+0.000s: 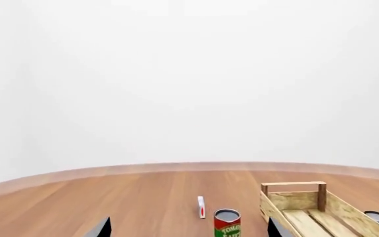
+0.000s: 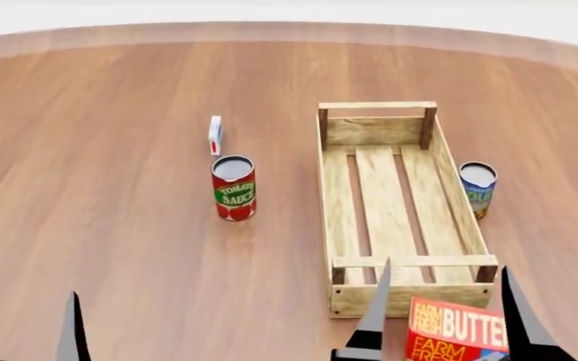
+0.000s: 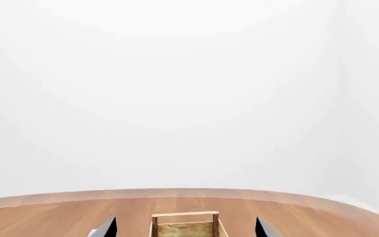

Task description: Pick up the butter and put it in the tray.

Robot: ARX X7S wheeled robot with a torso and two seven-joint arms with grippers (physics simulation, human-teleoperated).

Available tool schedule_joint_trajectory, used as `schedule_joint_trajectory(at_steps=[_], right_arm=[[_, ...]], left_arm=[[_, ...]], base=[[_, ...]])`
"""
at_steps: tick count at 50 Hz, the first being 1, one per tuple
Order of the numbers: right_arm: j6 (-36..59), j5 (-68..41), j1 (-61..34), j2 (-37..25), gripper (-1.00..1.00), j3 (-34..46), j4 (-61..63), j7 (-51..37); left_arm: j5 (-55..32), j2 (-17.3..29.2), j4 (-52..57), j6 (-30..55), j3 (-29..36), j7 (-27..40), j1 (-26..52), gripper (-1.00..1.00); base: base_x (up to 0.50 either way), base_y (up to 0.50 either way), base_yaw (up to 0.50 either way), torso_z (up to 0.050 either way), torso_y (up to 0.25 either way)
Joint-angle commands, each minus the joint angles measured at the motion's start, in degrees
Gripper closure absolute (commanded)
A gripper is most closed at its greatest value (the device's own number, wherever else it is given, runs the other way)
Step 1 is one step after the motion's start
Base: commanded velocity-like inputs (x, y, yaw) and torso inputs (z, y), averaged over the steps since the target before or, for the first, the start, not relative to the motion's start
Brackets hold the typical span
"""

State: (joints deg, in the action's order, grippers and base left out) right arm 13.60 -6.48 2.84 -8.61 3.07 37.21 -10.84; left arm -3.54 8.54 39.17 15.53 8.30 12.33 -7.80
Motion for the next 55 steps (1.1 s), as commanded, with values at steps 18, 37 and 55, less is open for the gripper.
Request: schedule_joint_trajectory(at_steps=[18,37,55], right_arm=[[0.3,-1.1,0.5,-0.5,-1.00,0.2,1.6,0.4],[-2.7,-3.3,1.4,-1.5,-1.00,1.5,1.0,1.4],[-4.7,-6.1,1.5,-1.8,-1.00,2.0,-0.7,2.0]], left_arm=[[-1.5,0.3,0.4,-0.1,-0.7,-0.2,-0.2,-1.00],[-2.4,1.2,0.3,0.1,-0.2,0.7,0.2,-1.00],[-3.3,1.8,-0.9,-1.0,0.2,1.3,0.3,-1.00]], base=[[0.50,0.00,0.00,0.000,0.001],[0.42,0.01,0.00,0.000,0.001],[0.00,-0.45,0.00,0.000,0.000]])
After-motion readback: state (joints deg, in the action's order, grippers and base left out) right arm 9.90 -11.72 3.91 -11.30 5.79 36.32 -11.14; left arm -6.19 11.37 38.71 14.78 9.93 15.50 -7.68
